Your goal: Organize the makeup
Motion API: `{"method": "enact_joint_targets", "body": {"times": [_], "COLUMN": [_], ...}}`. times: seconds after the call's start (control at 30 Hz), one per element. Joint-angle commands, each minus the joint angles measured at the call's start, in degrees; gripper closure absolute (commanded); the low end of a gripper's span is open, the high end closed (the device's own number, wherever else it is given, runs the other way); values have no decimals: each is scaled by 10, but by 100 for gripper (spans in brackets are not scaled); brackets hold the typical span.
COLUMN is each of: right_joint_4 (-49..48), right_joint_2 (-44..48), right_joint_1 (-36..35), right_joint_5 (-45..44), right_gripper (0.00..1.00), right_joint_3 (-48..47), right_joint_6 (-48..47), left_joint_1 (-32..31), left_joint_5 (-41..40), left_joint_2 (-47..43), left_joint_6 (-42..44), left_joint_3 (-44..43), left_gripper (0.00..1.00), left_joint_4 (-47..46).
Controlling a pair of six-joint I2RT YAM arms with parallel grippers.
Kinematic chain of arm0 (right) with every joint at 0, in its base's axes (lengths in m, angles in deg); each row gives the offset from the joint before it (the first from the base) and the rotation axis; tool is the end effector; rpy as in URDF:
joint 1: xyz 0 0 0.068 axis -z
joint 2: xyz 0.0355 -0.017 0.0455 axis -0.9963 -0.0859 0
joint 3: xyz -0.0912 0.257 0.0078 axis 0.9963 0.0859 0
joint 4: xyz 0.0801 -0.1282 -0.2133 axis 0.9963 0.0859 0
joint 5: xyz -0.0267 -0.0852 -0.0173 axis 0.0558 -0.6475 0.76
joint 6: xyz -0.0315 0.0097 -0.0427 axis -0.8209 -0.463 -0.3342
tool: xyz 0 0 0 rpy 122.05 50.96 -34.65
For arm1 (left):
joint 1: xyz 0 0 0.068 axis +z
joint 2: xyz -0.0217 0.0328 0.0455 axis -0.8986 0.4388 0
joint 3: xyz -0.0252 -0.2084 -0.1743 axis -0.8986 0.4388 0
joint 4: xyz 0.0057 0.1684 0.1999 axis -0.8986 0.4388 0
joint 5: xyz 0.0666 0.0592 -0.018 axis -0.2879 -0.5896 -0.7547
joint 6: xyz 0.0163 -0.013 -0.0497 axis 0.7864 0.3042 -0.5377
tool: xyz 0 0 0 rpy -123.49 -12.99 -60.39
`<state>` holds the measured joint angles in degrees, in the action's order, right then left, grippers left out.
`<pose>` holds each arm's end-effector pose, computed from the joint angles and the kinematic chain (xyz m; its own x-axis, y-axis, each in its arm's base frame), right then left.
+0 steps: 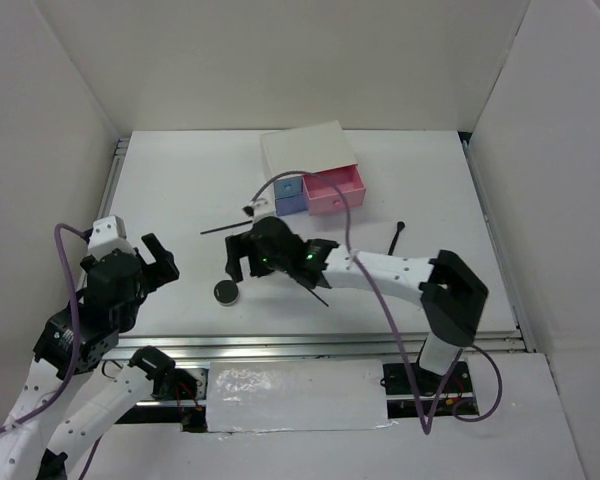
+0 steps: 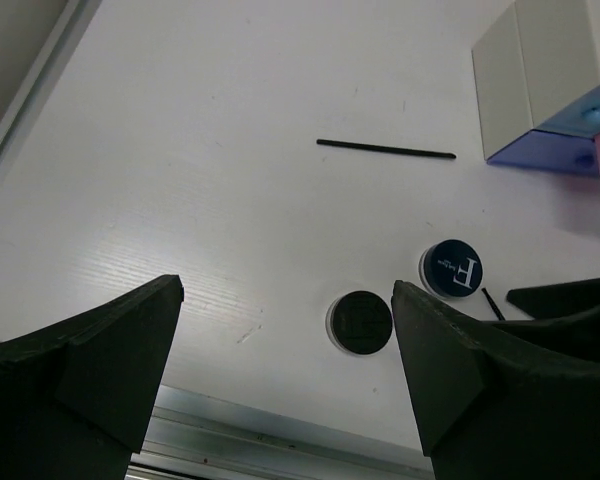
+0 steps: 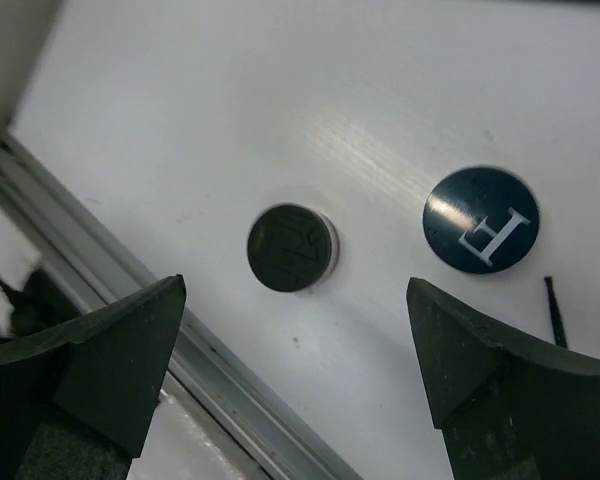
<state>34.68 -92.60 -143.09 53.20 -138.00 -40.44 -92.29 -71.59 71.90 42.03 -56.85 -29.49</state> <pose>0.2049 0.3214 0.2684 -0.6296 -0.0601 -0.7746 -0.5549 0.7326 0.3942 0.0848 -0.0215 0.3551 -0.2611 -0.4073 -0.8752 -0.3077 0.8945 -0.3244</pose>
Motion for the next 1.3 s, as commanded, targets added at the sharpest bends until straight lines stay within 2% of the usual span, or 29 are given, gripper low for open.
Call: {"method": "enact_joint_targets", "body": {"times": [0.0,0.1,0.23,0.77,1.03,1.27], "right_joint_4": [204,252,273,204,229,275], "right_joint_2": [-87,-157,-221,-237,-297,-366], "right_joint_1": [-43,-66,-76,-94,-97,-95], "right_joint_5": [-151,-177,-174,-83,-87,-138], "right_gripper": [0,0,0,0,0,0], "right_joint_3": [-81,-183,-233,-242,-318,-394], "right_joint_6": [-18,-21,-27,-39,-49,-51], "left_joint_1": [5,5,6,6,6,6], "left_joint_5": [-27,-21,-8,11,19,24], "left_joint_2": [-14,-4,11,14,16,15], "left_joint_6": [-16,-13,-3,11,17,20], "left_joint_3": [-6,-6,-6,-3,-2,-1], "left_gripper": [1,1,1,1,1,1], "left_joint_4": [-6,-8,-12,-24,-29,-31]}}
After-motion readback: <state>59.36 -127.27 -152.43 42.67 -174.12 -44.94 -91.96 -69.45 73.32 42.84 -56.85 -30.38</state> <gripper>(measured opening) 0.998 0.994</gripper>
